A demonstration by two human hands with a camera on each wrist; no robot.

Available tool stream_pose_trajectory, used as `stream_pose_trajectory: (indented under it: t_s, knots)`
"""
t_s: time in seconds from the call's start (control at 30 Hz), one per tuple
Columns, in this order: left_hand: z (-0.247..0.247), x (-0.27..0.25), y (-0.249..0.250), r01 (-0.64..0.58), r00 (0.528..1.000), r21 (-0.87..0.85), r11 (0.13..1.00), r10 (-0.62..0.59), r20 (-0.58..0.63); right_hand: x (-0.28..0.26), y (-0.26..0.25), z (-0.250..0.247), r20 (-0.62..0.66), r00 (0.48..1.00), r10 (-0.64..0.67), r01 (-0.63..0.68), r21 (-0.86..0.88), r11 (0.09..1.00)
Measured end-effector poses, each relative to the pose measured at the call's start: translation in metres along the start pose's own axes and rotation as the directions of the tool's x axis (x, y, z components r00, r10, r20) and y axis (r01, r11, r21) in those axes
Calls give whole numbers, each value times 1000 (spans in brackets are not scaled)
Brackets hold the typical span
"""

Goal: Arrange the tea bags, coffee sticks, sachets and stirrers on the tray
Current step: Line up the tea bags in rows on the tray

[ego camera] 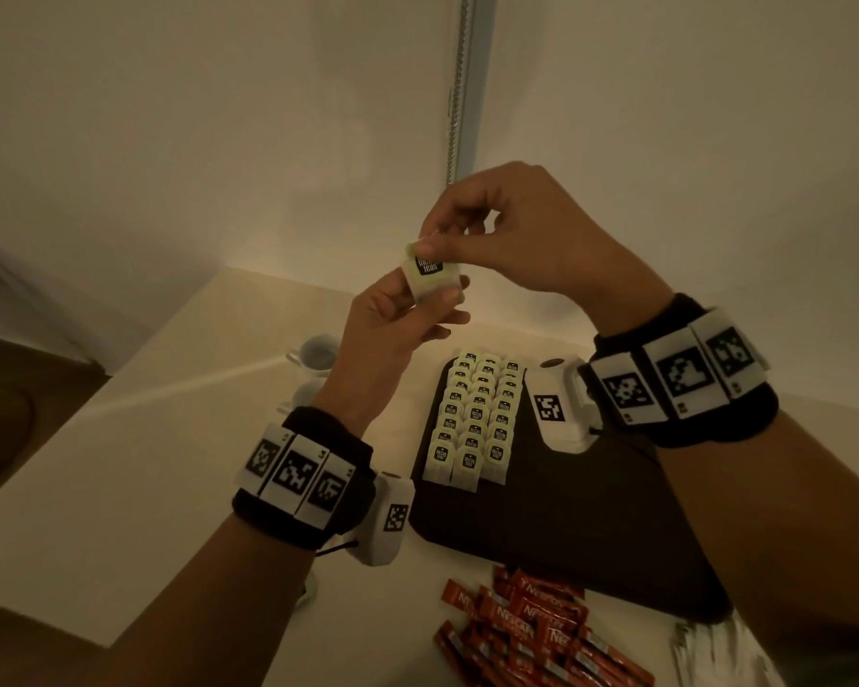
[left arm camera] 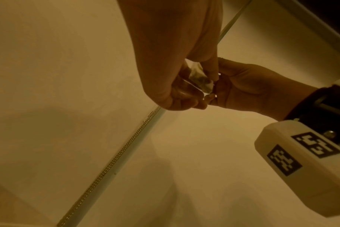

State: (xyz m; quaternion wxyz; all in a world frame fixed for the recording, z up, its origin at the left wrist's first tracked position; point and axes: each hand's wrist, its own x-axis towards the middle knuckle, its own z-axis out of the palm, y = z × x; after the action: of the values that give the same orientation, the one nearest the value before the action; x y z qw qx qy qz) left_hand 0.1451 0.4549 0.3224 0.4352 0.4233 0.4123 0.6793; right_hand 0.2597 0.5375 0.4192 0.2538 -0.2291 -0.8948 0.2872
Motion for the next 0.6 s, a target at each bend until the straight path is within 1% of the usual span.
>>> stream_pose_trajectory:
  t_s: [0.2, 0.3, 0.5, 0.6]
  knots:
    - [2, -6, -8, 10, 1000, 48, 999, -11, 21, -10, 15, 6, -7, 999, 35, -34, 61, 998]
    - [2, -6, -15, 27, 1000, 39, 999, -27, -4, -15, 24, 10, -29, 998, 54, -51, 91, 994]
    - [3, -10, -28, 54, 998, 67, 996, -52, -27, -23, 36, 15, -52, 996, 73, -67, 98, 993]
    - [0, -11, -34, 101, 994, 133, 986, -105, 23, -30, 45, 19, -67, 993, 97, -88, 122, 989]
